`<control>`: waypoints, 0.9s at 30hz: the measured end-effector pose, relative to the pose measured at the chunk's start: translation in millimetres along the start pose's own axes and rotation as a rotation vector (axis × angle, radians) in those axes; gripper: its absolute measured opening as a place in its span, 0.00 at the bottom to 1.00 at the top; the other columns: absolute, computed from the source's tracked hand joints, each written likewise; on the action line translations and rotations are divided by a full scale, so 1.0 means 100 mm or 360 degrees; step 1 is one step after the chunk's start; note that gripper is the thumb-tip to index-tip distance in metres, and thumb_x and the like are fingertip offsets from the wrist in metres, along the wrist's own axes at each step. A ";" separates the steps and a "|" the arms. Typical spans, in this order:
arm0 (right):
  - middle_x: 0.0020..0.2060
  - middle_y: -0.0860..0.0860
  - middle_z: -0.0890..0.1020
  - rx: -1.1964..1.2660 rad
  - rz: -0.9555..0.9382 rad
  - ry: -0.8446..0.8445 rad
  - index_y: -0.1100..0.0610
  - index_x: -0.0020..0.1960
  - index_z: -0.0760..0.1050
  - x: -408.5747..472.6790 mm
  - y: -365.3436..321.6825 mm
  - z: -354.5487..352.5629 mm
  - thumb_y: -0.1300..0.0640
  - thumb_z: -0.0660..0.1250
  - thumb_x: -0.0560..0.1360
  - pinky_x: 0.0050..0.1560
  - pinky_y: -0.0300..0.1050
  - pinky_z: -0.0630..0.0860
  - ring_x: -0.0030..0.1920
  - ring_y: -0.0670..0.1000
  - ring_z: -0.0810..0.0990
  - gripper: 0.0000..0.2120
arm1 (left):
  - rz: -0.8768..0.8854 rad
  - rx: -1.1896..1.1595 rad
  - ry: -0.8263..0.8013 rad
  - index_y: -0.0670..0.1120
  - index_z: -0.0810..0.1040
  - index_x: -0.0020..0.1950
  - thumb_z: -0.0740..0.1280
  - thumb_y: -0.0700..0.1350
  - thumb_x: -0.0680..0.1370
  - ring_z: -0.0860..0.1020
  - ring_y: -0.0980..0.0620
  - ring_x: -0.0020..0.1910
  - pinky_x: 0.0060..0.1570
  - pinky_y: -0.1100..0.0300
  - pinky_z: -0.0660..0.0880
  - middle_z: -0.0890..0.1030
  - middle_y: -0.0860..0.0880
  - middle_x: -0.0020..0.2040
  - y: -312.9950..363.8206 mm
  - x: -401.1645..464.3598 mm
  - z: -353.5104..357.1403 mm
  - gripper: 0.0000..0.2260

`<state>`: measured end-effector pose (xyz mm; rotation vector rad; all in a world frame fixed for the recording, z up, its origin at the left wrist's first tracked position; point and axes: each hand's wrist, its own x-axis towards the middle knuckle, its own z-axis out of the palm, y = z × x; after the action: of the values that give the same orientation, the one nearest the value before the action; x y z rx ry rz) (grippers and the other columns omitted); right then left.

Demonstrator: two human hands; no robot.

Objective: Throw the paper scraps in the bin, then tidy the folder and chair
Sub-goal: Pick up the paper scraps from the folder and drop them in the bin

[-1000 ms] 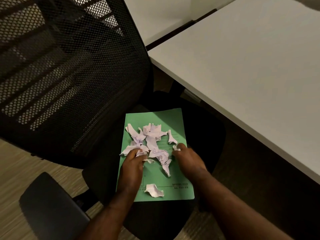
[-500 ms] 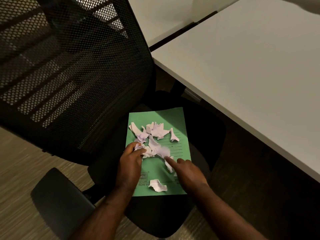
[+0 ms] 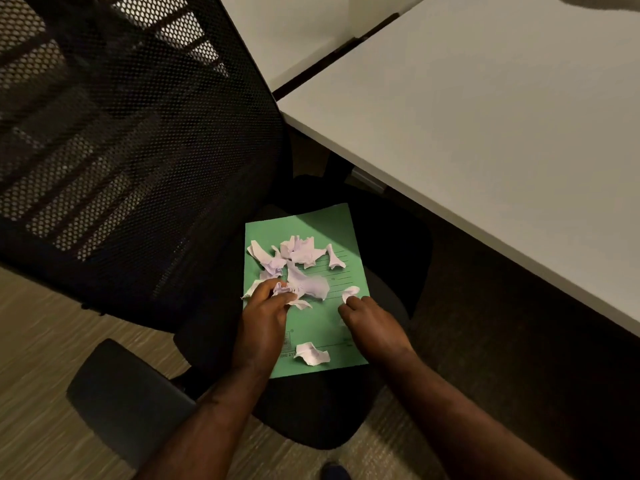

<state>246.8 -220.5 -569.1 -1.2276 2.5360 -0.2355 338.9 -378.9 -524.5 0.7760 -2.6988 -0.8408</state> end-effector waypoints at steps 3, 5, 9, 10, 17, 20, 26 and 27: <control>0.57 0.54 0.74 0.0145 0.0150 0.0125 0.58 0.61 0.70 -0.34 0.11 -0.07 0.62 0.62 0.75 0.47 0.53 0.75 0.57 0.57 0.71 0.14 | 0.0116 -0.0032 -0.0067 0.37 0.84 0.50 0.68 0.28 0.72 0.78 0.46 0.55 0.55 0.70 0.65 0.79 0.42 0.58 0.25 -0.03 0.02 0.10; 0.57 0.53 0.75 0.0207 0.0289 0.0233 0.56 0.61 0.71 -0.60 0.23 -0.13 0.58 0.64 0.75 0.48 0.51 0.75 0.57 0.56 0.72 0.14 | 0.0210 -0.0039 -0.0120 0.38 0.84 0.49 0.68 0.28 0.72 0.78 0.47 0.55 0.55 0.68 0.66 0.79 0.43 0.57 0.47 -0.06 0.05 0.10; 0.58 0.52 0.76 0.0312 0.0509 0.0372 0.56 0.61 0.72 -1.12 0.52 -0.22 0.56 0.69 0.73 0.49 0.49 0.75 0.55 0.55 0.73 0.17 | 0.0425 -0.0041 -0.0227 0.37 0.84 0.47 0.68 0.28 0.71 0.78 0.47 0.53 0.53 0.67 0.68 0.80 0.43 0.54 0.92 -0.19 0.20 0.10; 0.57 0.52 0.76 0.0338 0.0556 0.0412 0.56 0.60 0.72 -1.28 0.60 -0.23 0.58 0.68 0.74 0.48 0.50 0.75 0.55 0.55 0.74 0.16 | 0.0476 -0.0039 -0.0256 0.38 0.84 0.47 0.68 0.28 0.71 0.79 0.47 0.53 0.53 0.64 0.69 0.80 0.43 0.54 1.04 -0.24 0.28 0.10; 0.54 0.53 0.78 0.0479 0.0887 0.0708 0.57 0.57 0.75 -2.50 1.10 -0.02 0.61 0.65 0.76 0.48 0.50 0.75 0.51 0.55 0.75 0.11 | 0.0793 -0.0068 -0.0501 0.37 0.83 0.47 0.70 0.28 0.70 0.78 0.51 0.49 0.52 0.68 0.69 0.80 0.43 0.52 1.88 -0.93 1.02 0.09; 0.53 0.52 0.79 0.0520 0.1077 0.0793 0.57 0.55 0.76 -3.14 1.25 0.13 0.62 0.65 0.76 0.46 0.49 0.75 0.48 0.55 0.75 0.08 | 0.0859 -0.0132 -0.0621 0.37 0.83 0.48 0.69 0.29 0.72 0.78 0.53 0.50 0.52 0.75 0.67 0.78 0.48 0.53 2.26 -1.37 1.37 0.08; 0.53 0.52 0.80 0.0529 0.1405 0.0915 0.57 0.54 0.76 -4.33 1.61 0.39 0.65 0.66 0.74 0.44 0.48 0.76 0.46 0.54 0.76 0.10 | 0.1154 -0.0135 -0.0824 0.38 0.83 0.48 0.69 0.30 0.73 0.78 0.53 0.49 0.52 0.69 0.70 0.79 0.45 0.53 3.01 -2.23 2.02 0.08; 0.53 0.52 0.80 0.0528 0.1453 0.0932 0.57 0.54 0.76 -4.51 1.66 0.45 0.65 0.67 0.74 0.43 0.48 0.76 0.45 0.54 0.76 0.10 | 0.1160 -0.0154 -0.0861 0.38 0.83 0.48 0.69 0.30 0.72 0.77 0.56 0.48 0.51 0.72 0.70 0.79 0.46 0.52 3.12 -2.36 2.10 0.07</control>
<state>403.4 235.7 -564.1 0.2180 3.0468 -0.8224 333.4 65.7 -525.6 -0.5303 -2.9789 -1.0603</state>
